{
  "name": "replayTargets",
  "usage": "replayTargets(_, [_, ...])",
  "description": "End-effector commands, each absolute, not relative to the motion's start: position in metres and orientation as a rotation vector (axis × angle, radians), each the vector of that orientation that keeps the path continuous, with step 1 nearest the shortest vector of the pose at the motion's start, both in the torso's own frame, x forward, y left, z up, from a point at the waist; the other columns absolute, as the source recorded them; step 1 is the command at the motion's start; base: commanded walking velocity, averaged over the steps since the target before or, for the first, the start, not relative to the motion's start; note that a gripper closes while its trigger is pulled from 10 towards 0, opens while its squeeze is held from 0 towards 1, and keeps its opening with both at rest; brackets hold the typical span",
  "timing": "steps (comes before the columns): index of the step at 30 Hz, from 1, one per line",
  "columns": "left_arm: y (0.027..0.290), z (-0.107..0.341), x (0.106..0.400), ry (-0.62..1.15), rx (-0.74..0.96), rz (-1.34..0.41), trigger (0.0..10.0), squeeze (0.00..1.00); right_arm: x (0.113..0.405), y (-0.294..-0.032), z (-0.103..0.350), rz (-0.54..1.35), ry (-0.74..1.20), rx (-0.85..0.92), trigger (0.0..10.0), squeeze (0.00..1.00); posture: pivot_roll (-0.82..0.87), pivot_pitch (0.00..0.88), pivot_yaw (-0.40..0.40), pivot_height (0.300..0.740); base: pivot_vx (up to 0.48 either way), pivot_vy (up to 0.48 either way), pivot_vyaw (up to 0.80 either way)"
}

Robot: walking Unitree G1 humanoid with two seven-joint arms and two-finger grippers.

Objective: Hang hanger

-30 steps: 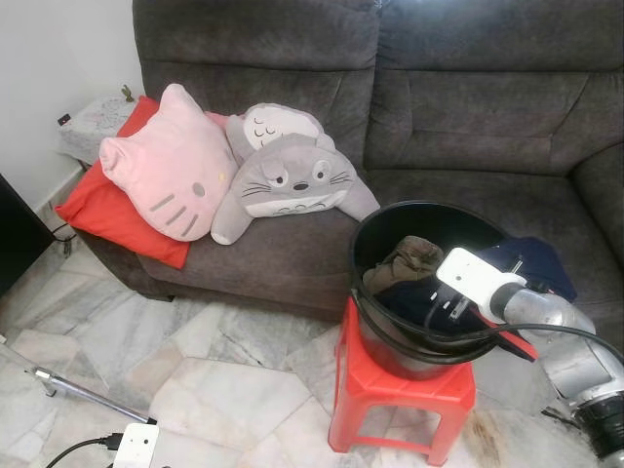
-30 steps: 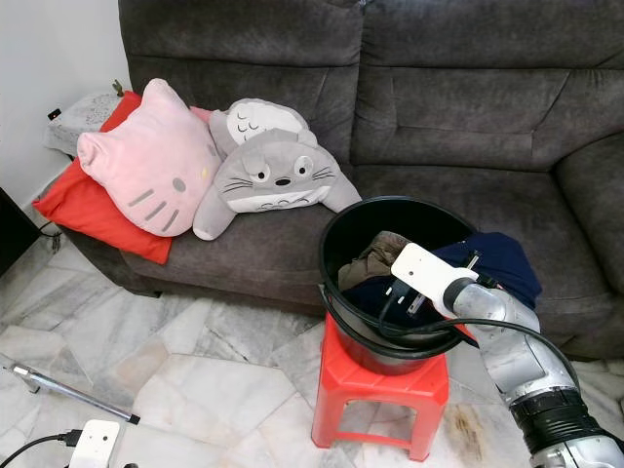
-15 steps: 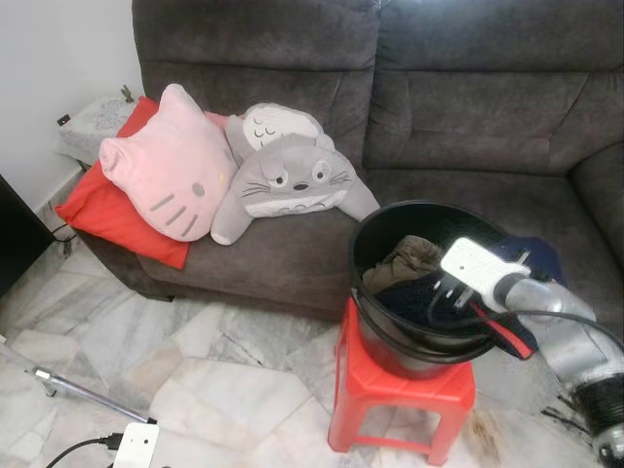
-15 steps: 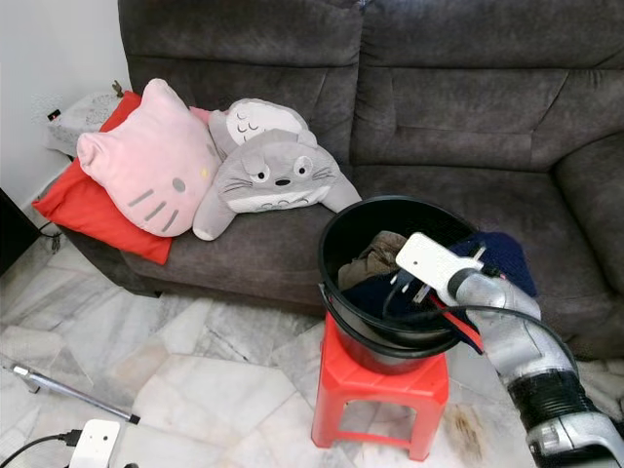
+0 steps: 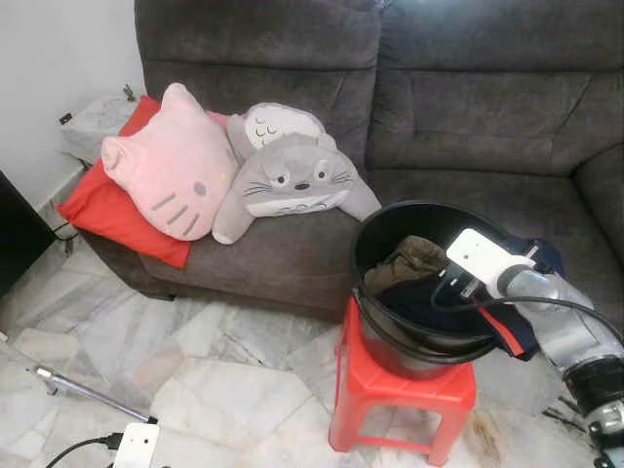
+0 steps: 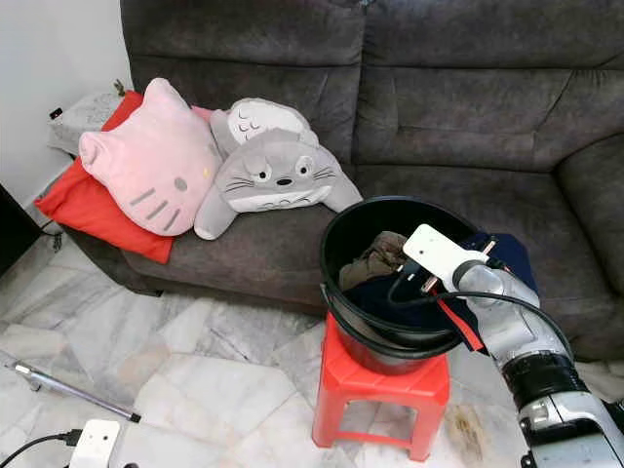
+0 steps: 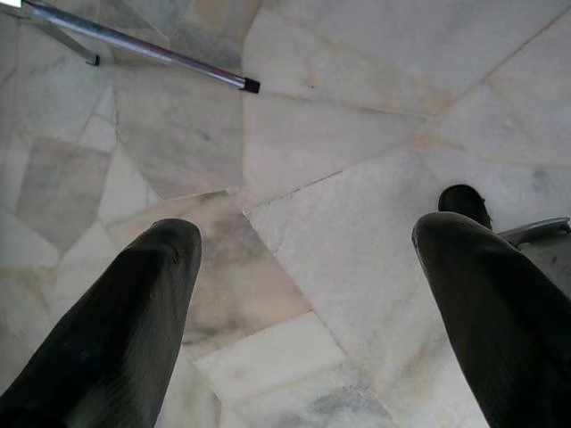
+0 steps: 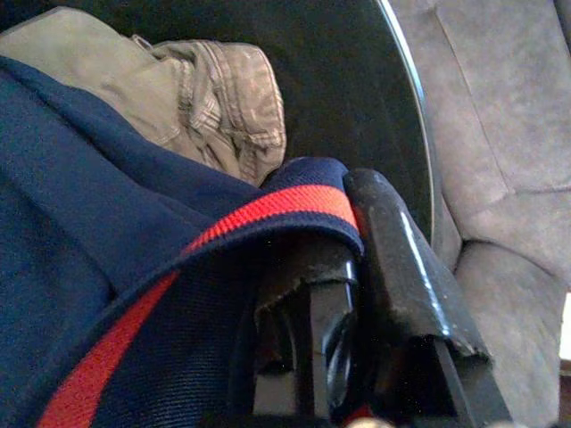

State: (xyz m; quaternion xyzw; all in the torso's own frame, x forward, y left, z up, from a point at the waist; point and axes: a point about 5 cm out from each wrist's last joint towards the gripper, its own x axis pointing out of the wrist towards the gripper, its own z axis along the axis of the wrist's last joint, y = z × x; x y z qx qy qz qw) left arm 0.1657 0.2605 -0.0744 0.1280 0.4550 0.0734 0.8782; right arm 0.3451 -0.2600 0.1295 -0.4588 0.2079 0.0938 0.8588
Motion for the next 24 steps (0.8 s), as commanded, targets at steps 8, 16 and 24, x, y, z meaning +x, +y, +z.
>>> replayTargets(8, [0.264, -0.075, 0.162, 0.963, 0.288, 0.156, 10.0, 0.00, 0.350, -0.248, 0.122, 0.257, 0.419, -0.976, 0.0, 0.00, -0.26, 0.035, 0.071, 0.740, 0.000, 0.000, 0.00])
replayTargets(16, [0.264, -0.075, 0.162, 0.963, 0.289, 0.155, 10.0, 0.00, 0.347, -0.240, 0.112, 0.344, 0.435, -0.980, 10.0, 0.00, -0.26, 0.037, 0.070, 0.740, 0.000, 0.000, 0.00])
replayTargets(24, [0.264, -0.075, 0.162, 0.964, 0.289, 0.154, 10.0, 0.00, 0.345, -0.235, 0.118, 0.418, 0.431, -0.989, 10.0, 1.00, -0.26, 0.037, 0.070, 0.740, 0.000, 0.000, 0.00])
